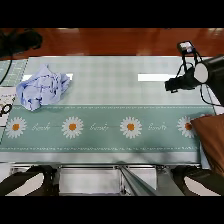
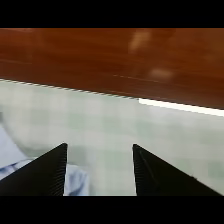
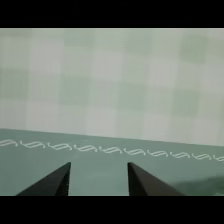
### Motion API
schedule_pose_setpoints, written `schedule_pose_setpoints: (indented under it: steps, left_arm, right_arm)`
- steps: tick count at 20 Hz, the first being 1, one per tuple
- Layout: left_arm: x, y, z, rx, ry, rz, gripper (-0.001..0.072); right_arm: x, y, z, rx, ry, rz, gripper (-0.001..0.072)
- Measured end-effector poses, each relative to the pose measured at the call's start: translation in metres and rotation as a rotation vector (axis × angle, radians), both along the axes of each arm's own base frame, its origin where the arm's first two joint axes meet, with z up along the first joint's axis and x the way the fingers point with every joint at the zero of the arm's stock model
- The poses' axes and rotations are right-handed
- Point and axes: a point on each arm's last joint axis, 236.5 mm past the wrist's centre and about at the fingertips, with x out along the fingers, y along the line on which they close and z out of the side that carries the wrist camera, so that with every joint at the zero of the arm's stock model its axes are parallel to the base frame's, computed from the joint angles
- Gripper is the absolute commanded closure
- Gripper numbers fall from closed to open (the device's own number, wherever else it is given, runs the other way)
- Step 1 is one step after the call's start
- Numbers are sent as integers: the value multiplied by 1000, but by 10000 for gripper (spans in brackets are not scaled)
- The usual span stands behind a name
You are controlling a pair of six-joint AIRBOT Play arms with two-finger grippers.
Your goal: Fold the shirts.
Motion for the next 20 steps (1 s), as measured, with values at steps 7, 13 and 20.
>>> schedule_pose_setpoints:
  steps: [7,13,20]
  left_arm:
    - [-24,113,-147,-8,468,136,201]
    - [-62,135,-250,-81,791,118,201]
    - [-77,121,-304,-87,945,41,671]
  right_arm:
    - [-52,9,-33,92,70,-31,294]
    - [-60,14,-39,139,82,-77,294]
    - [-62,18,-40,176,85,-123,295]
